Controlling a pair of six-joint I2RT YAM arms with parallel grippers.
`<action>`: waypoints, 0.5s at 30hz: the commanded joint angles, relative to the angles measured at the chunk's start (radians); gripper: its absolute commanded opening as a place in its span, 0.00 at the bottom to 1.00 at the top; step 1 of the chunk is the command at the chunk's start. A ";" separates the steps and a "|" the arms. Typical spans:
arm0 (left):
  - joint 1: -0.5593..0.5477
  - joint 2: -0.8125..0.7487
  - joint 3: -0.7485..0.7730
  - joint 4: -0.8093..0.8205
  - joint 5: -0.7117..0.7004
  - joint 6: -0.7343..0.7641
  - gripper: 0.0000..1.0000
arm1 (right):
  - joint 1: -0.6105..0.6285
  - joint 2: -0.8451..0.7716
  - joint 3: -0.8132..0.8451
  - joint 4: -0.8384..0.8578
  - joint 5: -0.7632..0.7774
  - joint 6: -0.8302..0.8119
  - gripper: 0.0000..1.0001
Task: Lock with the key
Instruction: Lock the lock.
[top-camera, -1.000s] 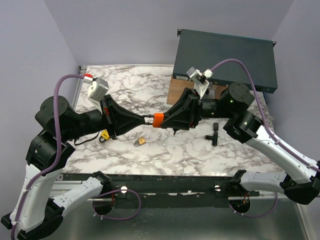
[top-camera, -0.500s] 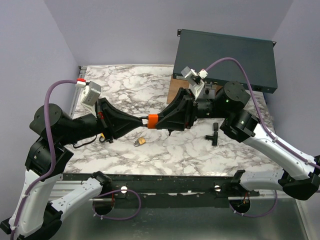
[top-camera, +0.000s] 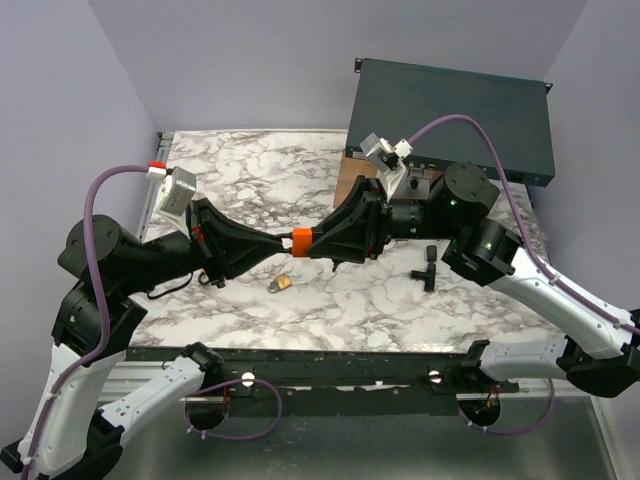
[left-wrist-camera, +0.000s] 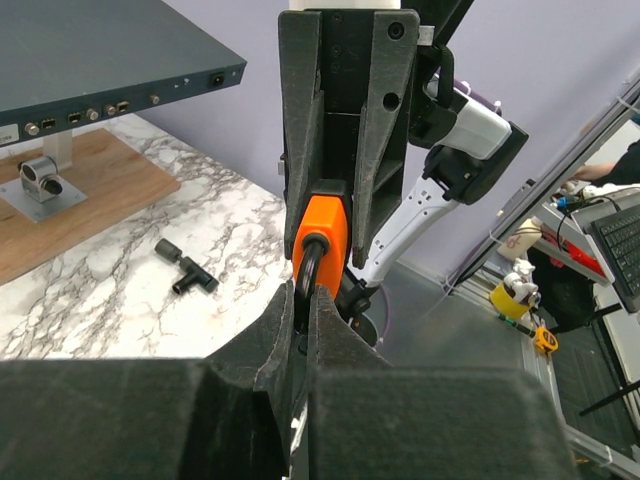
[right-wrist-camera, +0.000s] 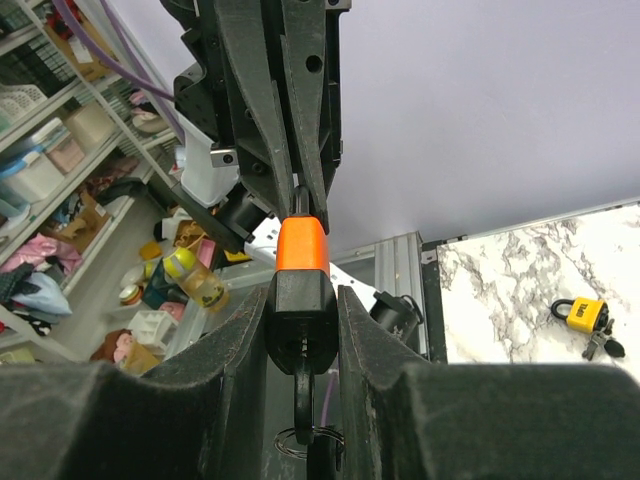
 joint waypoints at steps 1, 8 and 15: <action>-0.035 0.056 -0.058 -0.029 0.037 -0.017 0.00 | 0.062 0.060 0.037 0.070 0.093 -0.015 0.01; -0.060 0.070 -0.049 -0.027 0.024 -0.018 0.00 | 0.073 0.060 0.039 0.053 0.116 -0.027 0.01; -0.068 0.053 -0.052 -0.026 -0.027 -0.005 0.00 | 0.075 0.051 0.041 0.027 0.146 -0.043 0.01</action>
